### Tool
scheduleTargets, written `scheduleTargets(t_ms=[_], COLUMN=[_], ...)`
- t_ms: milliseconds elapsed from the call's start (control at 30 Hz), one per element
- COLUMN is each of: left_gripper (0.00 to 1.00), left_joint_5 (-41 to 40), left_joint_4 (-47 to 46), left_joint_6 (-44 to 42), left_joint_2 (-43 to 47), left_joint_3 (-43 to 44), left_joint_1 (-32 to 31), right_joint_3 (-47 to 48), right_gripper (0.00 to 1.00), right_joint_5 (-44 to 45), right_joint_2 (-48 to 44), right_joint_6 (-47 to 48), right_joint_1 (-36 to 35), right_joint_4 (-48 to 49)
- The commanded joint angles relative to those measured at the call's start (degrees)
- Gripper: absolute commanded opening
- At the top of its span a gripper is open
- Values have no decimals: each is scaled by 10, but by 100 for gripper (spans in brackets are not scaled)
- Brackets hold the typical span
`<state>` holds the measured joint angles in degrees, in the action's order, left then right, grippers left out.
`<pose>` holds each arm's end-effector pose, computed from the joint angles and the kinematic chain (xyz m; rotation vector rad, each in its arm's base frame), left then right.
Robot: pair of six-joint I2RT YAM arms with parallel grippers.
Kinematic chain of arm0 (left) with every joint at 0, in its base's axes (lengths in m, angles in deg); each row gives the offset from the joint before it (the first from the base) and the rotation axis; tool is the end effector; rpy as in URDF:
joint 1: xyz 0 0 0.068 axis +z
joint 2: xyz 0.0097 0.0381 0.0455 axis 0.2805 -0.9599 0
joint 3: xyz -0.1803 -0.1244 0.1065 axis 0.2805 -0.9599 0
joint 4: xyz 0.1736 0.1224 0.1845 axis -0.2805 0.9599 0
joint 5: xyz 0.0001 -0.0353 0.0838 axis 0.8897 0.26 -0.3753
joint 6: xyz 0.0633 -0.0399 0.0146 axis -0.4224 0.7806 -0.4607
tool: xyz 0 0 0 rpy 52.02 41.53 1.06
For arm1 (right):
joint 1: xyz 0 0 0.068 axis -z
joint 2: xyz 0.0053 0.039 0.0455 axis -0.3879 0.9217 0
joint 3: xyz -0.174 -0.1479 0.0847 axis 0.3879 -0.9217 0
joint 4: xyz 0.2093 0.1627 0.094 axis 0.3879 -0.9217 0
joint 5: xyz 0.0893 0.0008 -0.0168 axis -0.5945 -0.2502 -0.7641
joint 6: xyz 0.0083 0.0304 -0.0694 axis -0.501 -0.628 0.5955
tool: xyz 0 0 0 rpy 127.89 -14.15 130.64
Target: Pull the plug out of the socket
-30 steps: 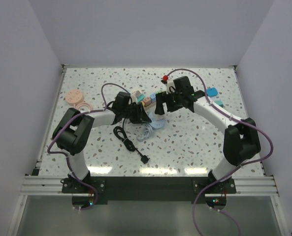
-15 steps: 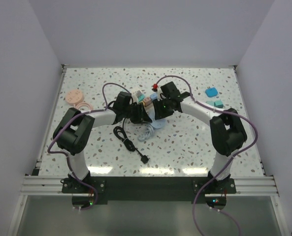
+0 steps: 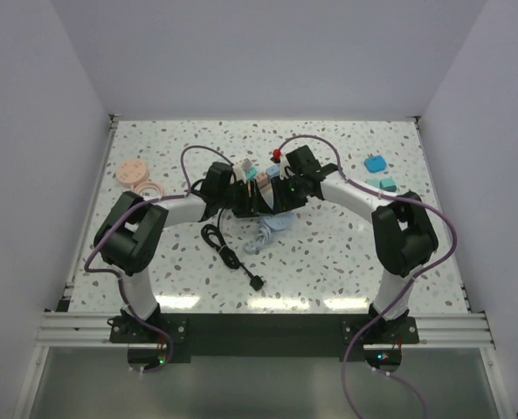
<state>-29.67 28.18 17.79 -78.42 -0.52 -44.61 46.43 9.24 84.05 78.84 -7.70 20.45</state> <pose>0.3390 -0.2200 0.0949 0.0427 2.4493 -1.2023 0.3505 0.2239 0.1418 -0.5380 2.5797 0.5617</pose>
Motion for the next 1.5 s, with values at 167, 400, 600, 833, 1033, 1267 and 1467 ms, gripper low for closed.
scheduleTargets(t_ms=[167, 400, 600, 833, 1033, 1267, 1467], left_gripper=[53, 0, 0, 0, 0, 0, 0], left_joint_5=[15, 59, -13, -49, -42, -34, -21], left_joint_4=[-69, -127, -49, -42, -53, -60, -63], left_joint_6=[-26, -11, -21, -8, 3, 13, 21], left_joint_2=[-11, -14, -18, -39, -56, -58, -59], left_joint_3=[-7, -40, -42, -63, -60, -47, -27], left_joint_1=[-5, -5, -2, 4, 4, 4, 4], right_joint_3=[-12, 0, 20, -17, -47, -73, -125], right_gripper=[0, 0, 0, 0, 0, 0, 0], right_joint_5=[-75, -90, -75, -25, 4, 30, 104], right_joint_2=[-45, -49, -79, -171, -201, -212, -229], right_joint_6=[-26, -40, -37, -12, -7, -13, -75], right_joint_1=[-2, 2, 20, 34, 39, 39, 39], right_joint_4=[23, 30, -10, -9, 9, 44, 98])
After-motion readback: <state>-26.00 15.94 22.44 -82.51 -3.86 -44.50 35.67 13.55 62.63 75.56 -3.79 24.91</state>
